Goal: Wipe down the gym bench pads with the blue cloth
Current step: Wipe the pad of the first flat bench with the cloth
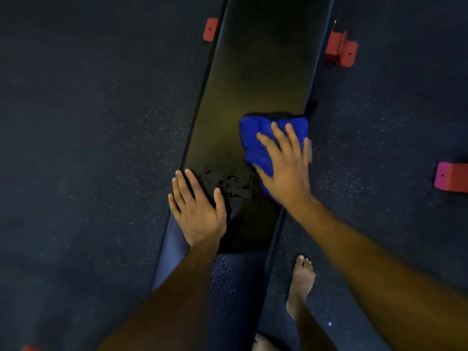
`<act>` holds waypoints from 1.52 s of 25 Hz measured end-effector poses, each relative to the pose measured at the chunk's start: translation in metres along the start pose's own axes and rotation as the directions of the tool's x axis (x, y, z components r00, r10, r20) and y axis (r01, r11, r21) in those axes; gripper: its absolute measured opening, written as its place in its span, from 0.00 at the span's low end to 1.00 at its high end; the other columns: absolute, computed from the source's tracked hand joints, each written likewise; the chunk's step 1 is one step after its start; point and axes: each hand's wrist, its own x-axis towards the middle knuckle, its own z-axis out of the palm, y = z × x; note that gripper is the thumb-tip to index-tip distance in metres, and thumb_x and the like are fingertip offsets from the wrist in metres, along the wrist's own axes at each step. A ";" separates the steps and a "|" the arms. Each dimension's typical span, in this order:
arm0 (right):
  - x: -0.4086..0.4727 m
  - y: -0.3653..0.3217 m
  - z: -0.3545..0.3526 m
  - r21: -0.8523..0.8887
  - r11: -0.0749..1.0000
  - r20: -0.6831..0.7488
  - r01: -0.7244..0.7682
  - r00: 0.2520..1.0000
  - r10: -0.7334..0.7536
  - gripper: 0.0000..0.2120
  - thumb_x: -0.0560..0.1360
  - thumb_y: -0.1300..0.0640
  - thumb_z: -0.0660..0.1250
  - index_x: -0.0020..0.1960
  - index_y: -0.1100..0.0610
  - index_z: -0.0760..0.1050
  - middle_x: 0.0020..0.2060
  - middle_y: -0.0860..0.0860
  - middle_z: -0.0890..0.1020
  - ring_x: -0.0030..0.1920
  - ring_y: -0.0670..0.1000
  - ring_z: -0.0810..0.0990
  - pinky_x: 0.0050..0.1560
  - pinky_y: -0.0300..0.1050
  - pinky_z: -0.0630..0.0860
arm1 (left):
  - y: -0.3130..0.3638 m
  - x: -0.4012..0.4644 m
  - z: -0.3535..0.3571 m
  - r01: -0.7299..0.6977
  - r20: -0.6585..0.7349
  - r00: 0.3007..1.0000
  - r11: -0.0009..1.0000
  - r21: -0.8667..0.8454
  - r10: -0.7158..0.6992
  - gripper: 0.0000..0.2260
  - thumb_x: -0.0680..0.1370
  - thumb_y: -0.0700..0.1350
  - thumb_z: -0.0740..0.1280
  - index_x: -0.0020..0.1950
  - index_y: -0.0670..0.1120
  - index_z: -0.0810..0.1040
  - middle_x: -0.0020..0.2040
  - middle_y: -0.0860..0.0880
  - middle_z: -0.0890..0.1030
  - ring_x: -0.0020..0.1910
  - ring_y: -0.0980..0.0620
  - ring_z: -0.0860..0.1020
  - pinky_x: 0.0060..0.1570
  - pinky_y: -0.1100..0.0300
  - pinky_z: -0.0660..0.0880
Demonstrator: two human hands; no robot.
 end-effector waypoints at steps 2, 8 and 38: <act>-0.039 -0.003 0.000 0.078 0.994 0.061 0.080 0.995 -0.085 0.33 0.73 0.50 0.73 0.75 0.48 0.66 0.78 0.51 0.62 0.79 0.57 0.53 0.75 0.70 0.50 | 0.001 -0.001 -0.002 0.004 0.020 1.000 1.000 -0.010 -0.004 0.34 0.82 0.60 0.51 0.84 0.43 0.52 0.83 0.41 0.56 0.81 0.41 0.56 0.78 0.40 0.55; -0.055 0.015 -0.045 0.655 0.742 -0.073 -0.142 0.966 0.249 0.19 0.79 0.56 0.67 0.69 0.55 0.72 0.65 0.47 0.76 0.65 0.42 0.73 0.67 0.37 0.69 | 0.000 -0.001 -0.001 -0.016 0.023 1.000 1.000 0.011 0.016 0.34 0.83 0.60 0.50 0.84 0.43 0.51 0.83 0.41 0.56 0.81 0.41 0.55 0.78 0.41 0.53; -0.069 -0.118 0.026 0.225 0.690 -0.327 -0.688 0.614 0.719 0.25 0.74 0.39 0.67 0.64 0.55 0.74 0.64 0.58 0.74 0.67 0.63 0.70 0.65 0.64 0.68 | -0.036 0.258 -0.039 -0.966 0.340 0.099 0.172 -0.193 0.935 0.28 0.86 0.58 0.48 0.84 0.48 0.52 0.85 0.48 0.50 0.83 0.46 0.46 0.80 0.41 0.46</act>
